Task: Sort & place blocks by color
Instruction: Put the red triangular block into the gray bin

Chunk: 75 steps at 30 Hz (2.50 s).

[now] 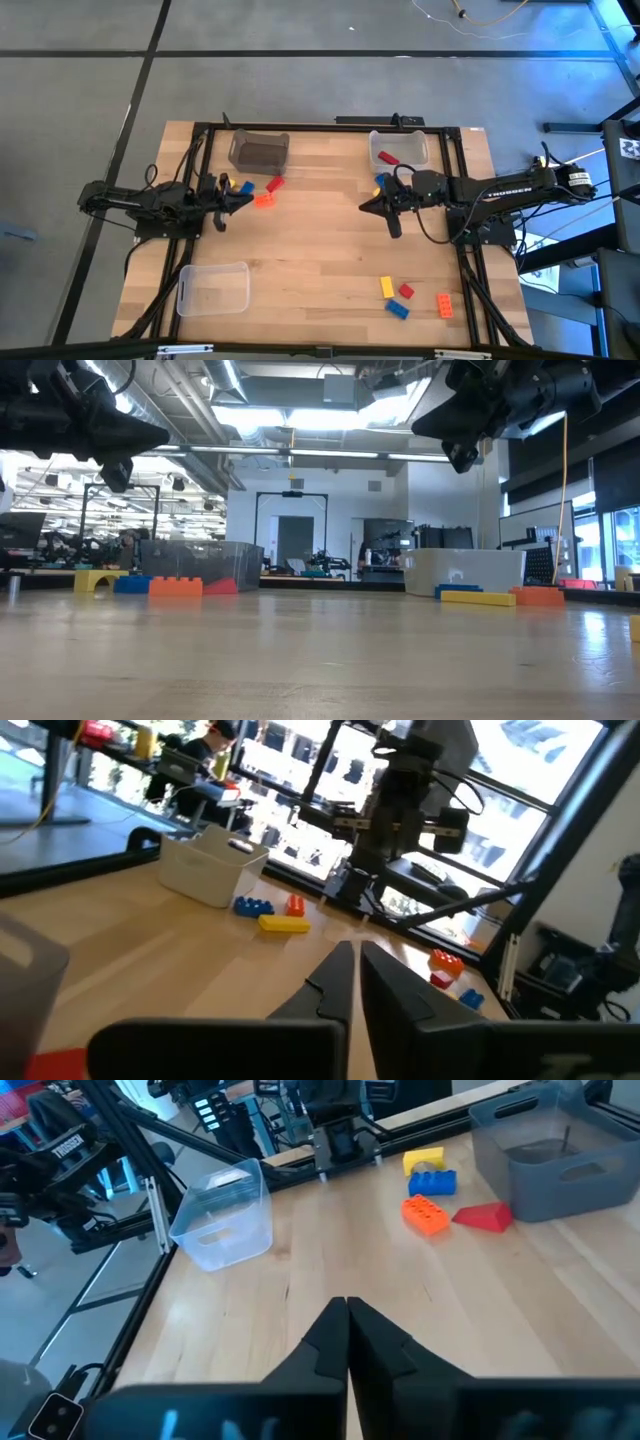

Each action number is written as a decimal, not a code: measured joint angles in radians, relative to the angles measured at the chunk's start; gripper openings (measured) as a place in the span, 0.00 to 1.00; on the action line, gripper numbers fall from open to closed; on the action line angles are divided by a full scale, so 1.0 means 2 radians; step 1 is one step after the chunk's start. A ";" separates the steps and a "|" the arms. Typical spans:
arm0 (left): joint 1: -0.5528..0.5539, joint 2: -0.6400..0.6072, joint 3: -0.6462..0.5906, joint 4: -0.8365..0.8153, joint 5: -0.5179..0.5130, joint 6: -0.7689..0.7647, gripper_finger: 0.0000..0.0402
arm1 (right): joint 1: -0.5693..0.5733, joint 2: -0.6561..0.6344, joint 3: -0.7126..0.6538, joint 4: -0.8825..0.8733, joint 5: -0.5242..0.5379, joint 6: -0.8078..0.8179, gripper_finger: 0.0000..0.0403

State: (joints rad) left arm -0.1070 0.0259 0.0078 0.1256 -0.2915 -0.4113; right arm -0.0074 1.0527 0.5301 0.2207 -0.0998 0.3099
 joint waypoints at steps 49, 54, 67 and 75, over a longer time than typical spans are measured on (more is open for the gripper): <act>0.235 0.618 0.481 -0.496 0.092 -0.037 0.55 | 0.000 0.000 0.000 0.008 -0.018 -0.002 0.00; 0.236 0.656 0.407 -0.376 0.116 -0.050 0.55 | 0.000 0.000 0.000 0.008 -0.018 -0.001 0.00; 0.244 0.741 0.364 -0.249 0.099 -0.025 0.56 | 0.000 0.000 0.000 0.007 -0.017 0.001 0.00; 0.256 0.769 0.364 -0.220 0.055 -0.011 0.56 | 0.000 0.000 0.000 0.007 -0.017 0.002 0.00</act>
State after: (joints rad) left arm 0.4056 1.5643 0.7349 -0.3141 -0.1809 -0.4338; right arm -0.0074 1.0523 0.5308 0.2352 -0.1333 0.3130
